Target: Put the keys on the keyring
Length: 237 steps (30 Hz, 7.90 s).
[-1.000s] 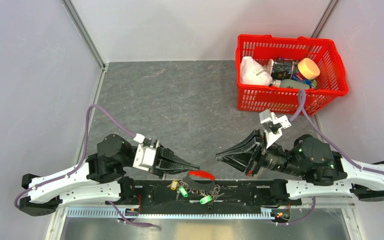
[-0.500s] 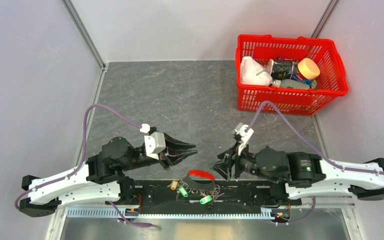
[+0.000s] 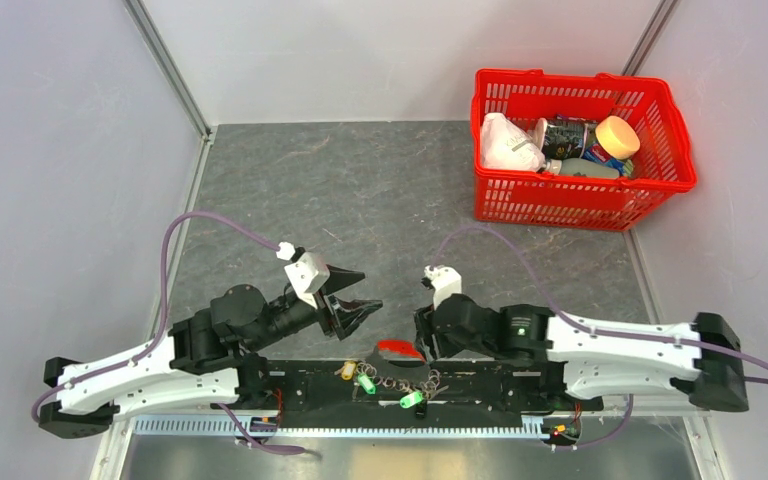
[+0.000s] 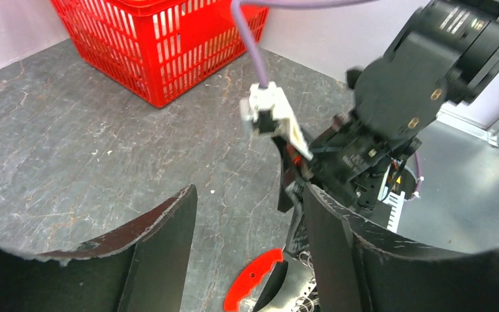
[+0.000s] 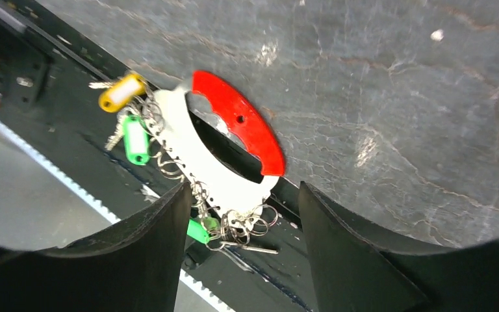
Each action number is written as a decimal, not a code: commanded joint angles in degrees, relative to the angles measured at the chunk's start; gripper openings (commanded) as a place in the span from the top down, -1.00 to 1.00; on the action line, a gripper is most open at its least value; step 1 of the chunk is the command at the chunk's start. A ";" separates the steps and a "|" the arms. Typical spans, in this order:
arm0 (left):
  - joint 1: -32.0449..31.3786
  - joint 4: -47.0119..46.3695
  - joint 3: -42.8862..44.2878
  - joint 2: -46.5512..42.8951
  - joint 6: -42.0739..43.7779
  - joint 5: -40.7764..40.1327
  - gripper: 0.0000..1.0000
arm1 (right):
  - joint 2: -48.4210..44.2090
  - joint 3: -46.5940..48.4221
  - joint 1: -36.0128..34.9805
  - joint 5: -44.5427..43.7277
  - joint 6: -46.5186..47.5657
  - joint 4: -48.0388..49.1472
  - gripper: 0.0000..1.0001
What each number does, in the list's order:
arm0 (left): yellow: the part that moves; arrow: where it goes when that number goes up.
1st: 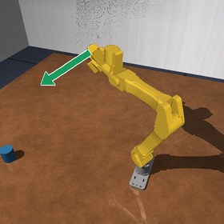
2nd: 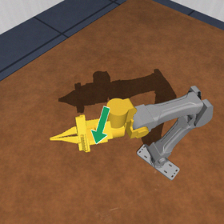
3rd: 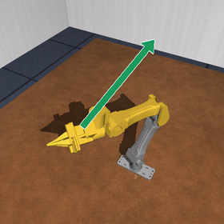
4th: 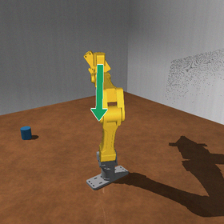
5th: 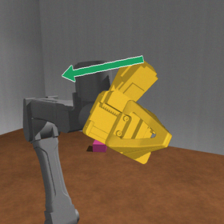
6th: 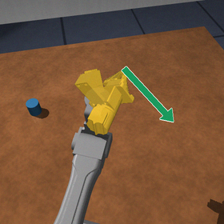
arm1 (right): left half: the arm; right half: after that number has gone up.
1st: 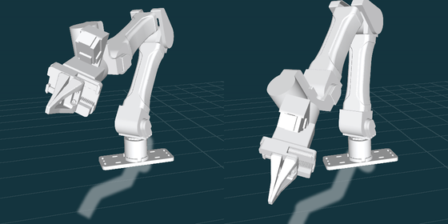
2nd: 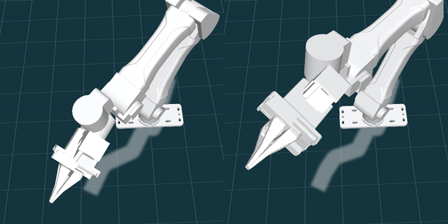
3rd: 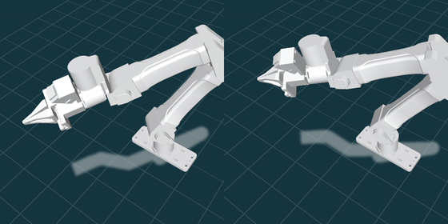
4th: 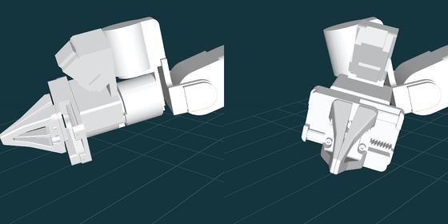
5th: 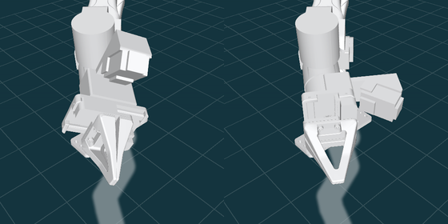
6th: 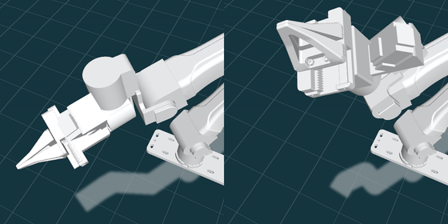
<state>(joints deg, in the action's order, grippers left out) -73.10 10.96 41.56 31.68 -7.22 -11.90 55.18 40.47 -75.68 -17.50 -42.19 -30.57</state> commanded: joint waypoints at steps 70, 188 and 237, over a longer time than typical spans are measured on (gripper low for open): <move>-0.11 3.56 -3.24 -7.51 -2.42 -7.52 -0.71 | 38.14 8.41 1.68 -6.80 1.64 5.45 1.00; -0.11 1.59 -3.57 -5.96 -2.71 -5.77 -0.77 | 18.57 -5.74 23.74 -10.23 -18.76 4.61 -0.13; -0.11 2.60 -3.90 -7.17 -3.14 -5.94 -0.79 | 19.36 7.60 9.70 -10.99 -5.81 -3.83 -0.17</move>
<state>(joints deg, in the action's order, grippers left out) -73.10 14.59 37.30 23.83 -9.15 -17.82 71.37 42.24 -67.66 -21.34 -53.93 -32.51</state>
